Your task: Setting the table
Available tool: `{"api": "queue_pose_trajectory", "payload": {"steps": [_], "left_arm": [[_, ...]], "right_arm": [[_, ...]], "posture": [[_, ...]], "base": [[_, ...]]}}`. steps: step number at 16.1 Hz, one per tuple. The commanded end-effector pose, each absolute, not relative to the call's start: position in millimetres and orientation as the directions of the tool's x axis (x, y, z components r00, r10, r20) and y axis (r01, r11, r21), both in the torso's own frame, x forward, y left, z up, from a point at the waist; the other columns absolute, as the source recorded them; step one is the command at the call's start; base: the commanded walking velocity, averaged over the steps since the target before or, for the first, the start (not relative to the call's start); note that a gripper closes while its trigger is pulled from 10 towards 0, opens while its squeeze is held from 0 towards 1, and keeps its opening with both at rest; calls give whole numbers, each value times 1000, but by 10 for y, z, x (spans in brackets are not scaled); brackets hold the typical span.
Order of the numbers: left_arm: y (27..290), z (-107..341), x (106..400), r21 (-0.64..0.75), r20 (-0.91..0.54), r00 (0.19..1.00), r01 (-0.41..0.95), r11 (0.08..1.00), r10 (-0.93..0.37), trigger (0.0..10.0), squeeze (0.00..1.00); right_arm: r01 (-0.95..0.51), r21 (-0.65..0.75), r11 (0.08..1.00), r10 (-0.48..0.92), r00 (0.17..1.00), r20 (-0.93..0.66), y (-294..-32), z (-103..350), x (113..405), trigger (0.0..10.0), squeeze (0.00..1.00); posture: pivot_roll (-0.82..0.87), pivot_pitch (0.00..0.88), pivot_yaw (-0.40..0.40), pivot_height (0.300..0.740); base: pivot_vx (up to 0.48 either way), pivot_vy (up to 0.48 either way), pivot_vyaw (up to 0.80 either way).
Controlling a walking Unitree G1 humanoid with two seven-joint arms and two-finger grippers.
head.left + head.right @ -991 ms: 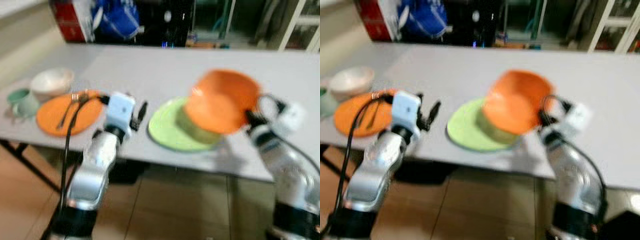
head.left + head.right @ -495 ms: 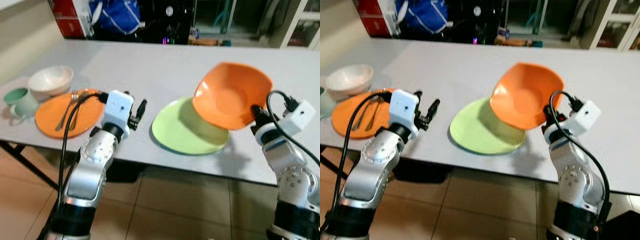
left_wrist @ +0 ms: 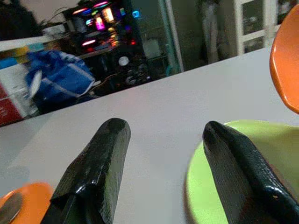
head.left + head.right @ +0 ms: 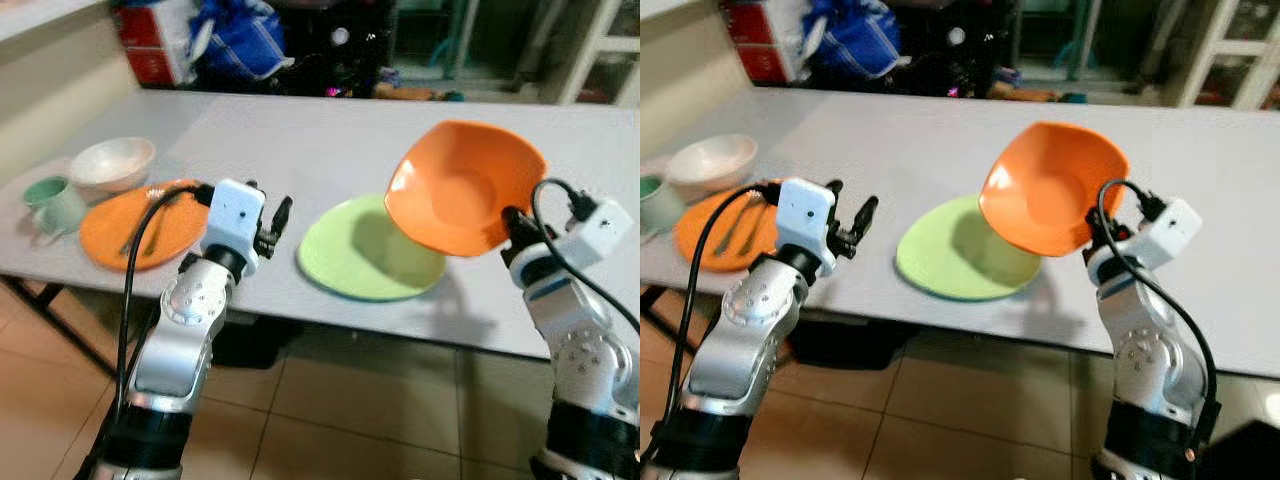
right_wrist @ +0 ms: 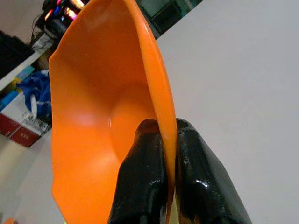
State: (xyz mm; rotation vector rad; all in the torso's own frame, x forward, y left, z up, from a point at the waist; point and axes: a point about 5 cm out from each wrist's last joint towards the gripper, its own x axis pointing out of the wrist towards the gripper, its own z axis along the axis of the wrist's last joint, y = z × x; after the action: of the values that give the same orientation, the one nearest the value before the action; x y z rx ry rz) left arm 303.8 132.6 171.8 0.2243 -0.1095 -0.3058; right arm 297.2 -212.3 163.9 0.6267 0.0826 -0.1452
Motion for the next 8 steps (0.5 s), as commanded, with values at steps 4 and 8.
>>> {"api": "queue_pose_trajectory", "payload": {"steps": [4,8], "left_arm": [[1326,1782,3078,239,96,945,285,928,-314,10000,0],[1332,1762,3059,236,90,944,290,928,-318,10000,0]], "right_arm": [[147,575,805,-134,989,-66,-2136,1778,2982,10000,0],[150,570,808,-132,989,-73,-2127,1764,2983,10000,0]], "posture": [[-79,0,75,740],[-75,0,67,740]], "base": [[332,0,-523],[337,0,0]]}}
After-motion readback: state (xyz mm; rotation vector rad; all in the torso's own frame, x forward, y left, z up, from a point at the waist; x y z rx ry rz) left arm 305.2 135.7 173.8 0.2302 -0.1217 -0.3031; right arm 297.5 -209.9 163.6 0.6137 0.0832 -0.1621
